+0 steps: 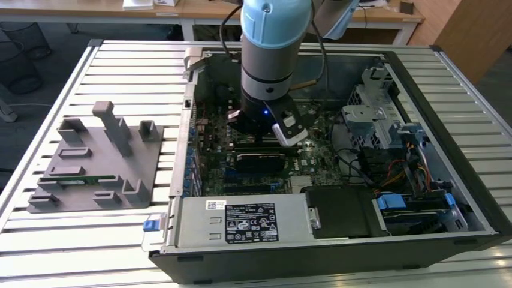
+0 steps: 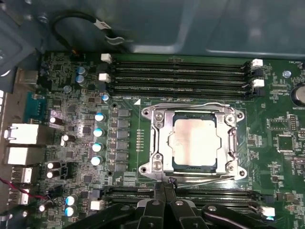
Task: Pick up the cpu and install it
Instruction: 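Install the second cpu locking lever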
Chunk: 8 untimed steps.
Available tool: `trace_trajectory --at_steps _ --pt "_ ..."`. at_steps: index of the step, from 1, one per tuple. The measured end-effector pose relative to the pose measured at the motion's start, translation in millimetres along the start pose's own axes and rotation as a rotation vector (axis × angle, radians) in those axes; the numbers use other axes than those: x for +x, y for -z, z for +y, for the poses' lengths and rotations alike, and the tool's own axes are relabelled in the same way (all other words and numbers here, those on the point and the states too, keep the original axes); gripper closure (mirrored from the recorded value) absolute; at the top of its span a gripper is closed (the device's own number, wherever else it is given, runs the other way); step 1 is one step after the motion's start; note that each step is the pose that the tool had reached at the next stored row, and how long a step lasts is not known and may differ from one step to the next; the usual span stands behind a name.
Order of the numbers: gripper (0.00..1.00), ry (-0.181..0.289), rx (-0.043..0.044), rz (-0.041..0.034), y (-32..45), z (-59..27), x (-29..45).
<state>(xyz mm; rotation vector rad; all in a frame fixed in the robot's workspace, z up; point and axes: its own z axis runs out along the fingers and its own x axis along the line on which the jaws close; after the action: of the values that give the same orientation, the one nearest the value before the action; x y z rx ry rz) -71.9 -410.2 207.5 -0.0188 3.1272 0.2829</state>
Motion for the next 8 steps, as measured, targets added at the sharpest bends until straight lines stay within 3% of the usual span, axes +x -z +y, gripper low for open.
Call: trace_trajectory --at_steps 8 --pt "0.89 0.000 -0.0041 0.0000 -3.1 -1.5 7.1"
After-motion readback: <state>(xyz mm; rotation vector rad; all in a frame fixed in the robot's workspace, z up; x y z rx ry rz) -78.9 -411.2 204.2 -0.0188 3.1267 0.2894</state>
